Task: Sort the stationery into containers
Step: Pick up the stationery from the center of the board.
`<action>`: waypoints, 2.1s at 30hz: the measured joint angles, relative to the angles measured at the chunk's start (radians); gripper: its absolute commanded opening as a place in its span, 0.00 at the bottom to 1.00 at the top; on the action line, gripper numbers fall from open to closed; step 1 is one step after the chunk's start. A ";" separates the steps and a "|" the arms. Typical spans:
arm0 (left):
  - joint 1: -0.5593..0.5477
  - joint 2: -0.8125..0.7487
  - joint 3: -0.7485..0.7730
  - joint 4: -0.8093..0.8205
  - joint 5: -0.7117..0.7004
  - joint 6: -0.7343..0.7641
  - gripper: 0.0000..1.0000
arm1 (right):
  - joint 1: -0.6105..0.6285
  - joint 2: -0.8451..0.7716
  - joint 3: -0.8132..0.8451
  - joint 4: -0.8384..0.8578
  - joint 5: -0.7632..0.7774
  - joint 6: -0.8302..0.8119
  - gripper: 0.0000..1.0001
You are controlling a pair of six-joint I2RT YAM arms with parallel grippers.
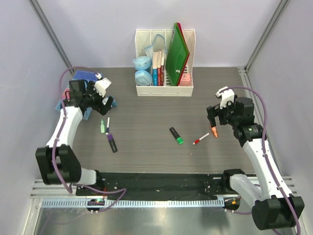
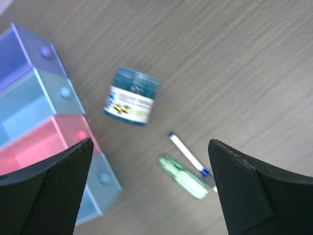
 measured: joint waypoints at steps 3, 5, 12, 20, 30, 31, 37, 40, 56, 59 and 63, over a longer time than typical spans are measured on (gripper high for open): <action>0.000 0.125 0.112 -0.026 0.004 0.095 0.98 | 0.000 0.015 0.000 0.000 -0.003 -0.006 1.00; 0.000 0.198 0.166 -0.045 0.003 0.154 0.97 | 0.000 0.025 0.000 -0.001 -0.003 -0.009 1.00; 0.000 0.520 0.370 -0.128 -0.027 0.338 0.94 | 0.000 0.035 0.000 -0.001 -0.003 -0.013 1.00; 0.000 0.663 0.494 -0.211 -0.043 0.417 0.92 | 0.000 0.047 0.000 -0.001 -0.002 -0.013 1.00; 0.000 0.732 0.512 -0.248 -0.059 0.466 0.69 | 0.000 0.054 0.000 -0.002 -0.013 -0.011 1.00; 0.000 0.746 0.512 -0.255 -0.063 0.473 0.58 | 0.000 0.054 0.000 -0.002 -0.019 -0.012 1.00; 0.000 0.765 0.517 -0.270 -0.072 0.490 0.38 | 0.000 0.079 0.003 -0.002 -0.044 -0.012 1.00; -0.001 0.765 0.517 -0.271 -0.072 0.490 0.34 | 0.000 0.092 0.006 -0.003 -0.066 -0.013 1.00; -0.111 0.638 0.319 -0.186 0.021 0.378 0.00 | 0.000 0.257 0.199 -0.004 -0.563 0.045 1.00; -0.148 0.583 0.283 -0.184 0.064 0.330 0.00 | 0.000 0.316 0.233 0.054 -0.657 0.127 1.00; -0.177 0.447 0.238 -0.155 0.106 0.266 0.00 | 0.000 0.399 0.250 0.167 -0.759 0.264 0.99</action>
